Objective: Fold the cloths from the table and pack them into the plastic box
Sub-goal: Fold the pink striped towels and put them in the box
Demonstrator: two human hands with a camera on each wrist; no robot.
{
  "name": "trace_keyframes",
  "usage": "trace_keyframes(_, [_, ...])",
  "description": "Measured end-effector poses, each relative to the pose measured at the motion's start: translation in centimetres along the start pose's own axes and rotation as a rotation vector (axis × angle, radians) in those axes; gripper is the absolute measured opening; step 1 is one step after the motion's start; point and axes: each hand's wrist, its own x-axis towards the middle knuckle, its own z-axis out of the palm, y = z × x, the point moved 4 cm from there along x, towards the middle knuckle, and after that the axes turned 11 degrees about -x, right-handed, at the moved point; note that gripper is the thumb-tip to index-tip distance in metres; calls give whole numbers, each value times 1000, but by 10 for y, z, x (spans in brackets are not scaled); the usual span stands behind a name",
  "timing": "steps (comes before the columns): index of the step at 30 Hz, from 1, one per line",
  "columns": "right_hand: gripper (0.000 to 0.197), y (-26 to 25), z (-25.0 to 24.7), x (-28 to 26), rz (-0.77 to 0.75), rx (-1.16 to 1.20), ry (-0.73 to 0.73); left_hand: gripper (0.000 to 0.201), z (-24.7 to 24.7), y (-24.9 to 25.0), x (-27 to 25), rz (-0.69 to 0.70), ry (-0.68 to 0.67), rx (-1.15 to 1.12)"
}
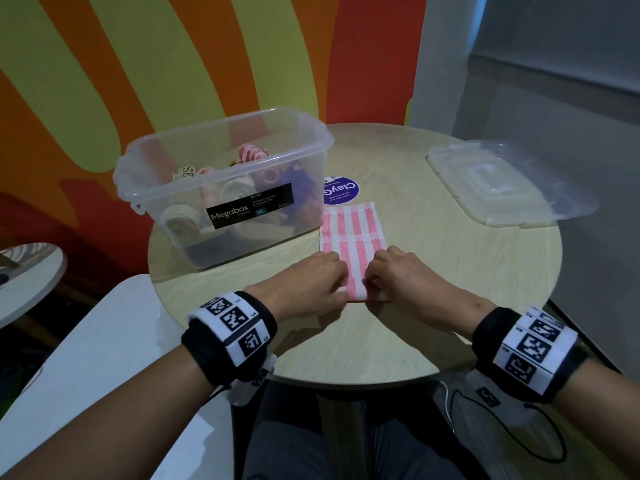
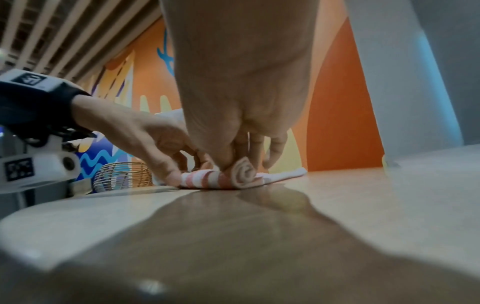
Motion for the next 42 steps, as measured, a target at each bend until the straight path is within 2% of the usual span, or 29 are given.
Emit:
trace_keyframes(3, [21,0,6,-13,-34,-18,-49,13,-3,-6,-6,22,-15,29])
trace_keyframes(7, [22,-2,7,-15,-18,-50,-84,2,-3,-10,2,13,16,-41])
trace_keyframes(10, [24,3,0,-4,32,41,-113,13,-8,-19,3,-47,9,-149])
trace_keyframes(12, [36,12,-4,-1,87,236,-137,16,-9,-25,-1,-104,-16,-238])
trace_keyframes(14, [42,21,-4,-4,160,372,-187,30,-4,-26,-6,-131,-38,-272])
trace_keyframes(18, [55,29,2,-8,261,472,-253,43,6,-27,-11,-179,-53,-370])
trace_keyframes(20, [54,30,4,-6,268,440,-271,36,4,-27,-11,-215,-47,-388])
trace_keyframes(23, [53,27,5,-2,291,365,-287,14,-1,-20,-5,-248,0,-360])
trace_keyframes(27, [43,24,7,0,339,328,-215,12,2,-15,7,-297,11,-237])
trace_keyframes(30, [27,21,3,-4,293,228,-89,15,-5,-10,10,-212,75,-110])
trace_keyframes(32, [17,12,-2,-7,179,177,-9,11,-5,-4,9,-138,82,-54])
trace_keyframes(36, [7,4,-4,-9,32,96,-25,9,8,9,3,-40,39,64])
trace_keyframes(40, [10,10,-1,-25,-43,96,29,18,5,4,-10,-5,-14,38])
trace_keyframes(42, [2,8,2,-28,-65,101,27,11,4,0,-11,15,-5,38])
